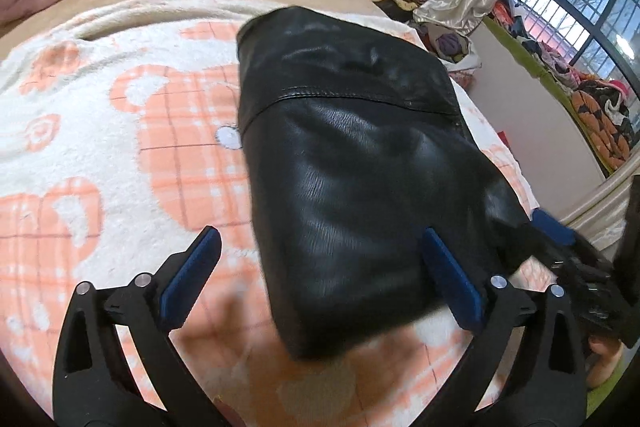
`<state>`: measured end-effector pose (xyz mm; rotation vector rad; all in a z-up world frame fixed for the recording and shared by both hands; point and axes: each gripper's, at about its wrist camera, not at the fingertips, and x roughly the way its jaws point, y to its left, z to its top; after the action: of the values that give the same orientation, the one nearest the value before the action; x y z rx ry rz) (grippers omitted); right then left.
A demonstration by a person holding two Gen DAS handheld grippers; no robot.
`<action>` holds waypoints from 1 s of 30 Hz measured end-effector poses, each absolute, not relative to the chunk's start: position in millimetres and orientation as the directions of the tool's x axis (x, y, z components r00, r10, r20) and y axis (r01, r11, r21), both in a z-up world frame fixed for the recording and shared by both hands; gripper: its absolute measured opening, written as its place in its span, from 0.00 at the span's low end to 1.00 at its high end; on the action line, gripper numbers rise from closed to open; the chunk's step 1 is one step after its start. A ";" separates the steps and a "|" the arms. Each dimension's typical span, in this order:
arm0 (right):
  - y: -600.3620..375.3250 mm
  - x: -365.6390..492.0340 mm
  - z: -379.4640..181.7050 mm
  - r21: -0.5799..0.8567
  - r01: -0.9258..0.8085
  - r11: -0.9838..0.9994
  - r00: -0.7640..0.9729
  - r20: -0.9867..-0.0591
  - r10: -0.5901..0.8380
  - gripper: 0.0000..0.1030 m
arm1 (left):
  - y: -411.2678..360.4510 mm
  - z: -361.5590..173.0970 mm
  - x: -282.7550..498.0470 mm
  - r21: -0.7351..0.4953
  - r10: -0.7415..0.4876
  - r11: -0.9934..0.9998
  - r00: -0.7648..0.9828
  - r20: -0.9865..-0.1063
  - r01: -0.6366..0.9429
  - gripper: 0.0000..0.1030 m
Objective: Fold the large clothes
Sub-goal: 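Open both tools and pull them back from the folded jacket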
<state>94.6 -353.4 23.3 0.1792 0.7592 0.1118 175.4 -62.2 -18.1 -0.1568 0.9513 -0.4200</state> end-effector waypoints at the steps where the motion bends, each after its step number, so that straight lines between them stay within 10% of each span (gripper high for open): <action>1: -349.7 91.4 27.1 0.194 -0.038 0.980 0.729 -0.666 0.160 0.96 | -60.9 -15.2 168.0 -0.302 -0.407 0.912 0.517 -0.753 0.279 0.91; 30: -324.2 19.4 23.7 0.072 -0.063 0.995 0.764 -0.639 0.095 0.96 | -45.0 -5.4 73.4 -0.199 -0.318 0.947 0.646 -0.694 0.252 0.91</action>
<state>19.4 -324.2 23.7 0.0468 0.6965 0.0858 73.4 -45.0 -5.4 -0.0872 0.8059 -0.3248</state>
